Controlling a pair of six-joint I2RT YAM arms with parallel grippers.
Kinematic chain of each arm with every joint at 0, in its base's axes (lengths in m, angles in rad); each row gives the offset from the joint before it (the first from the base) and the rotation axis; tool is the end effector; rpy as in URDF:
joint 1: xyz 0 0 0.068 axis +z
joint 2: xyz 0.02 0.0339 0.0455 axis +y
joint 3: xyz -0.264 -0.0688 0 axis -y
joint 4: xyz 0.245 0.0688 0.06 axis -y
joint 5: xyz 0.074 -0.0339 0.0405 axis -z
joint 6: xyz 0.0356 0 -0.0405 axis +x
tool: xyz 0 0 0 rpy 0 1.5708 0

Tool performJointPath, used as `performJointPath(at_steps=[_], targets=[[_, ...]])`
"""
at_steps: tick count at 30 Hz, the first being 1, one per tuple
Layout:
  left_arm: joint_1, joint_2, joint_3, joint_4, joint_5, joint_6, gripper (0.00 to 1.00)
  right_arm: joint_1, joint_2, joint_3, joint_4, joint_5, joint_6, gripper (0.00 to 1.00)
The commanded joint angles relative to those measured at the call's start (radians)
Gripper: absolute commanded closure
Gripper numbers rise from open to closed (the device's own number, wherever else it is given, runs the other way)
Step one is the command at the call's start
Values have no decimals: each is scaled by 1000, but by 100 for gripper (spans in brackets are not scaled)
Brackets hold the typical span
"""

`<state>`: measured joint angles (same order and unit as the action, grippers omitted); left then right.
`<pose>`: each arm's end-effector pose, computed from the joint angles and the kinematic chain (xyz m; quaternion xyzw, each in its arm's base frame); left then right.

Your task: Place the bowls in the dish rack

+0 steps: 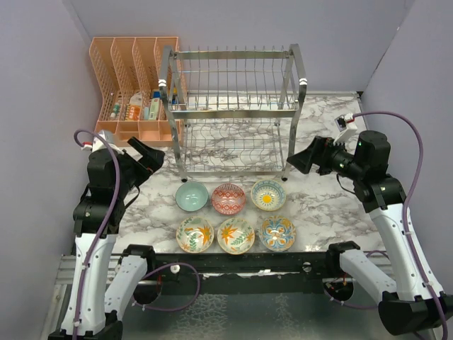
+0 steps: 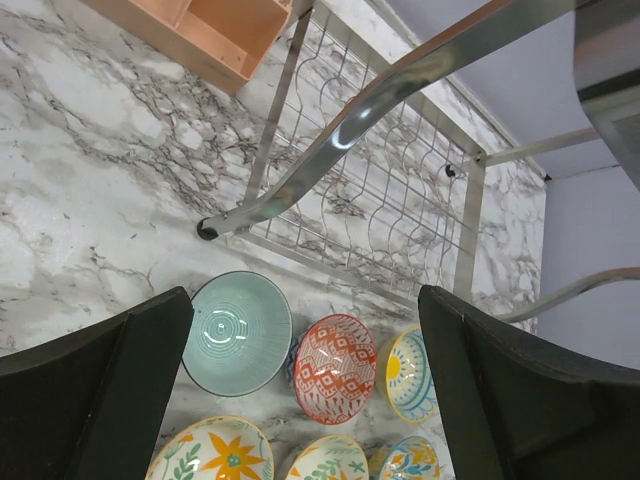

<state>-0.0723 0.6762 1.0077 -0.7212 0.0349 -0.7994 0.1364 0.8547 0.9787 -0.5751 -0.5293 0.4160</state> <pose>0.1272 -0.0105 0.3736 -0.2862 0.7797 -0.2482 0.4986 0.1726 0.0418 0.3568 -0.0236 0.8292 0.3530 0.4327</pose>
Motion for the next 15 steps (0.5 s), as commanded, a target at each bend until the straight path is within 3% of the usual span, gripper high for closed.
performJointPath(at_steps=[1, 15], targets=[[-1, 8, -1, 9, -1, -3, 1, 3, -3, 23, 8, 9, -10, 0], [-3, -62, -96, 262, 383, 198, 0, 3, -8, 17, -7, 31, -22, 1]])
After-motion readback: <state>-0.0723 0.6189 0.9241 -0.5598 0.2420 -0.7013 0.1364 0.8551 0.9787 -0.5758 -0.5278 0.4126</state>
